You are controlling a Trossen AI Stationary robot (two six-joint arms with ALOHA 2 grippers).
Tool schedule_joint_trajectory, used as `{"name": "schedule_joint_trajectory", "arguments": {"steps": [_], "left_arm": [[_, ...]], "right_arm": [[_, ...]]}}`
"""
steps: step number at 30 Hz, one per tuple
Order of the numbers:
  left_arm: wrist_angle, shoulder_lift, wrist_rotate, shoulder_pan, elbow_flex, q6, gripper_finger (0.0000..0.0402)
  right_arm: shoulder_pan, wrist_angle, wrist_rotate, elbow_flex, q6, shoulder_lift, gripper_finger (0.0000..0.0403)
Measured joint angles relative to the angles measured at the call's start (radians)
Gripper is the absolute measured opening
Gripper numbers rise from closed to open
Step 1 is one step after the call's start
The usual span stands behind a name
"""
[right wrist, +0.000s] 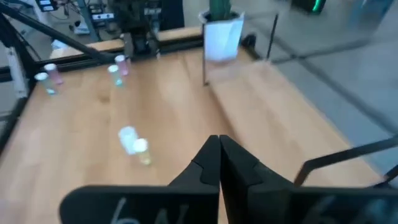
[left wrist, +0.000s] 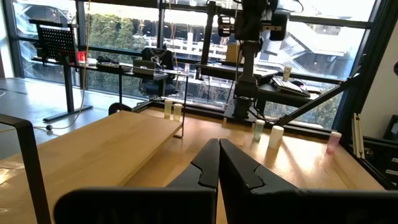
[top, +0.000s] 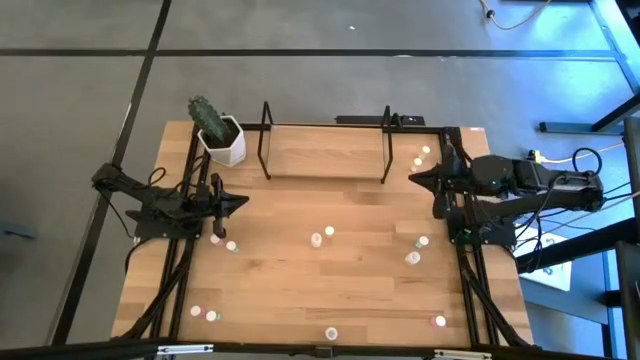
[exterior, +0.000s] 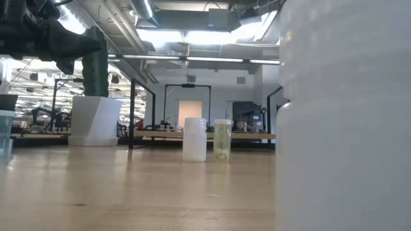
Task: Pick and place medicine bottles onto shelf by color
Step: Put the right white pill bottle on the shelf
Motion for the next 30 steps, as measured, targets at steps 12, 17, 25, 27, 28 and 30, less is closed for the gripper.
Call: {"name": "schedule_joint_trajectory", "arguments": {"steps": [12, 17, 25, 27, 28, 30], "left_arm": [[0.052, 0.001, -0.013, 0.000, 0.023, 0.148, 0.0000], [0.012, 0.023, 0.003, 0.000, 0.155, 0.291, 0.0000], [-0.217, 0.258, -0.010, 0.000, 0.435, 0.286, 0.0000], [-0.272, 0.346, -0.031, 0.000, 0.505, 0.264, 0.0000], [-0.311, 0.387, -0.037, 0.000, 0.539, 0.248, 0.0000], [-0.388, 0.470, -0.059, 0.000, 0.612, 0.201, 0.0000]], "right_arm": [[0.000, -0.213, -0.232, 0.215, 0.105, 0.228, 0.0021], [0.000, -0.215, -0.232, 0.241, 0.146, 0.280, 0.0050], [0.000, -0.214, -0.232, 0.246, 0.143, 0.322, 0.0108], [0.000, -0.214, -0.232, 0.246, 0.131, 0.328, 0.0127], [0.000, -0.214, -0.231, 0.246, 0.119, 0.329, 0.0136], [0.000, -0.214, -0.231, 0.246, 0.096, 0.329, 0.0156]]}}
